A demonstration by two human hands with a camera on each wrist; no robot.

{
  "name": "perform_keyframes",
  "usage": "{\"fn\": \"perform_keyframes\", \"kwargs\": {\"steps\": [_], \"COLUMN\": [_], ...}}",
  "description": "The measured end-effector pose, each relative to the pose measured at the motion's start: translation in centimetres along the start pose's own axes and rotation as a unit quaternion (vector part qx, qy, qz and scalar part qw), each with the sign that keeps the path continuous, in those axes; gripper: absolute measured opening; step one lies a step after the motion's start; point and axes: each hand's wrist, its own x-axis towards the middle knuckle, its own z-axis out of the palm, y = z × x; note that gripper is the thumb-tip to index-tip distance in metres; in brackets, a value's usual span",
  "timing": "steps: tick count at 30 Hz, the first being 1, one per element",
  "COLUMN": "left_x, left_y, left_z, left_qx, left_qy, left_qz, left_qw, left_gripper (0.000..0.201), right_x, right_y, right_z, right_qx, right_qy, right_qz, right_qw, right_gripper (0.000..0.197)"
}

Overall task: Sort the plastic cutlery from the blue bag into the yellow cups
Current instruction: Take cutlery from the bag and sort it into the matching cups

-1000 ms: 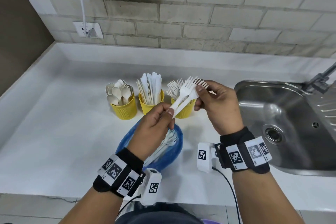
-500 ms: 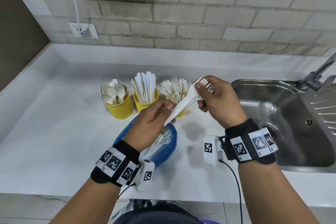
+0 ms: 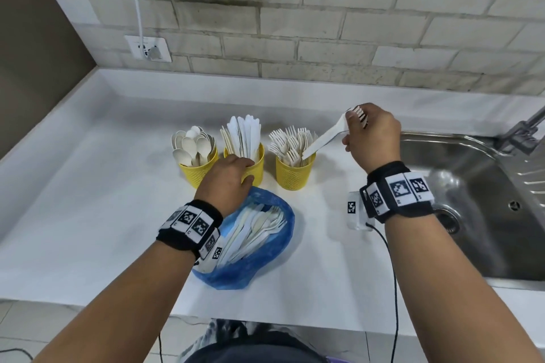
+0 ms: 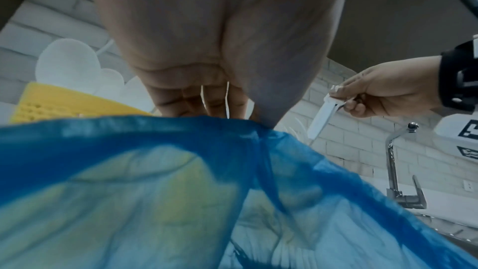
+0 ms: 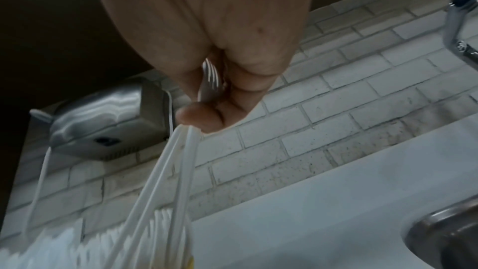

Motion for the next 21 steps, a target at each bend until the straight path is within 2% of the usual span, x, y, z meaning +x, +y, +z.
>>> {"fn": "perform_keyframes", "kwargs": {"steps": [4, 10, 15, 19, 21], "left_x": [-0.1, -0.2, 0.1, 0.1, 0.1], "left_y": [-0.2, -0.3, -0.5, -0.8, -1.0], "left_z": [0.5, 0.8, 0.7, 0.7, 0.7], "left_qx": [-0.012, -0.021, -0.037, -0.044, -0.05], "left_qy": [0.026, 0.04, 0.05, 0.049, 0.051], "left_qz": [-0.001, -0.003, -0.025, -0.042, -0.046], "left_qw": [1.0, 0.999, 0.998, 0.997, 0.996], "left_gripper": [0.022, 0.018, 0.016, 0.019, 0.02], "right_x": [0.3, -1.7, -4.4, -5.6, -5.9], "right_y": [1.0, 1.2, 1.2, 1.4, 1.5], "right_z": [2.0, 4.7, 6.3, 6.6, 6.4], "right_qx": [-0.034, -0.141, -0.254, -0.246, -0.208], "right_qy": [-0.03, -0.099, -0.152, -0.164, -0.141], "right_qz": [-0.017, -0.144, -0.112, -0.082, -0.081], "right_qw": [0.999, 0.974, 0.948, 0.952, 0.965], "right_gripper": [0.022, 0.026, 0.035, 0.045, 0.055]}}
